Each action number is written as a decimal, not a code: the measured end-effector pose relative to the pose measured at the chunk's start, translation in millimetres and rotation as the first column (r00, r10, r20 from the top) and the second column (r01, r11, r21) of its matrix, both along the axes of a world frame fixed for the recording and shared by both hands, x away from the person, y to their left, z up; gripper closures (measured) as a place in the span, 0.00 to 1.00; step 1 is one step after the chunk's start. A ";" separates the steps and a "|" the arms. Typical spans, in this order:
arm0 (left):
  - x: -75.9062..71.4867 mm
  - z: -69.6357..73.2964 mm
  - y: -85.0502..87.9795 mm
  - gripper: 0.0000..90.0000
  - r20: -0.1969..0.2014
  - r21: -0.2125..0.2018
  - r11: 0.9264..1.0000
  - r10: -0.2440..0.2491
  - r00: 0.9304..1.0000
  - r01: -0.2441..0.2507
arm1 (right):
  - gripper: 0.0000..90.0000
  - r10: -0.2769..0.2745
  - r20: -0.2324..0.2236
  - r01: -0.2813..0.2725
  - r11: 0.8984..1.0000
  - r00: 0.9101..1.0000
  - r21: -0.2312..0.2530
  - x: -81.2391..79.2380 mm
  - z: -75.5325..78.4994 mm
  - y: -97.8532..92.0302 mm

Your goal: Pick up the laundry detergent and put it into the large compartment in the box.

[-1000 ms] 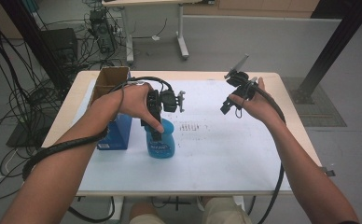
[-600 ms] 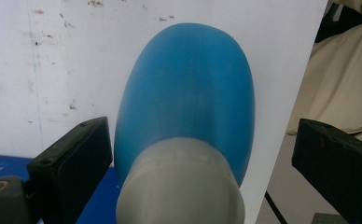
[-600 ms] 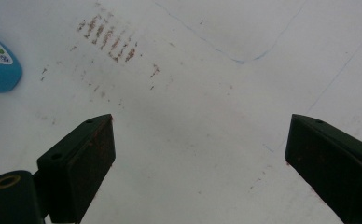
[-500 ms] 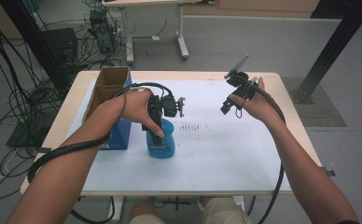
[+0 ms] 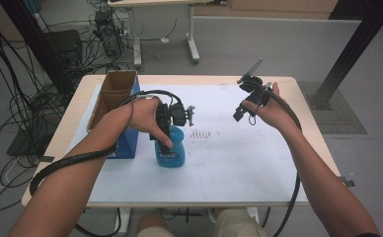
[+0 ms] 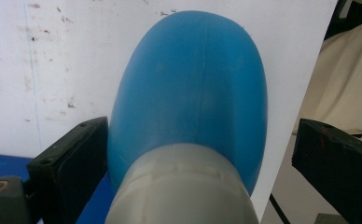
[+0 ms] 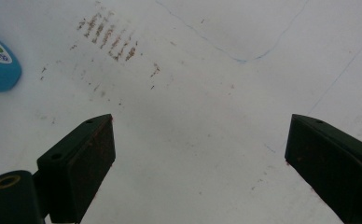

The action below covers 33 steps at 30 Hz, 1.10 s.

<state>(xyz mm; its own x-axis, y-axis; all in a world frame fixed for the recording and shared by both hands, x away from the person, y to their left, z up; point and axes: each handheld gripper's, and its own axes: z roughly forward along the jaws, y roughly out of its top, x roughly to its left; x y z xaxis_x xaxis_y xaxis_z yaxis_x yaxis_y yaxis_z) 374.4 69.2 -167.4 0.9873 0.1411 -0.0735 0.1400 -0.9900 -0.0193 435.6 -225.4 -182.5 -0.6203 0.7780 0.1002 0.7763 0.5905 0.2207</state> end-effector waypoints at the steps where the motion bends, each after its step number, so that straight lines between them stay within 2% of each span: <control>1: -0.1 -0.3 0.3 0.06 0.000 -0.001 1.000 0.001 1.000 -0.001 | 0.10 -0.001 0.001 0.001 1.000 1.000 0.001 -0.1 -0.2 -0.4; 10: -0.6 -3.6 0.0 0.06 -0.001 -0.001 1.000 -0.003 1.000 0.003 | 0.10 -0.003 0.000 0.003 1.000 1.000 0.002 -0.1 -0.4 -1.0; 33: -2.6 2.9 1.5 0.06 0.014 -0.011 1.000 0.000 1.000 0.000 | 0.10 -0.004 0.006 0.004 1.000 1.000 0.007 -2.0 2.4 -1.2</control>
<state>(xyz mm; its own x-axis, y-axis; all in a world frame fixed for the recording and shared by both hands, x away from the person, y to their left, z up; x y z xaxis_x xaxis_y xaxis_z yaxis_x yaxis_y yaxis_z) 371.8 70.7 -164.5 0.9882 0.1404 -0.0608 0.1402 -0.9901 -0.0068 433.5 -226.6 -180.2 -0.6181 0.7795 0.1021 0.7770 0.5859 0.2301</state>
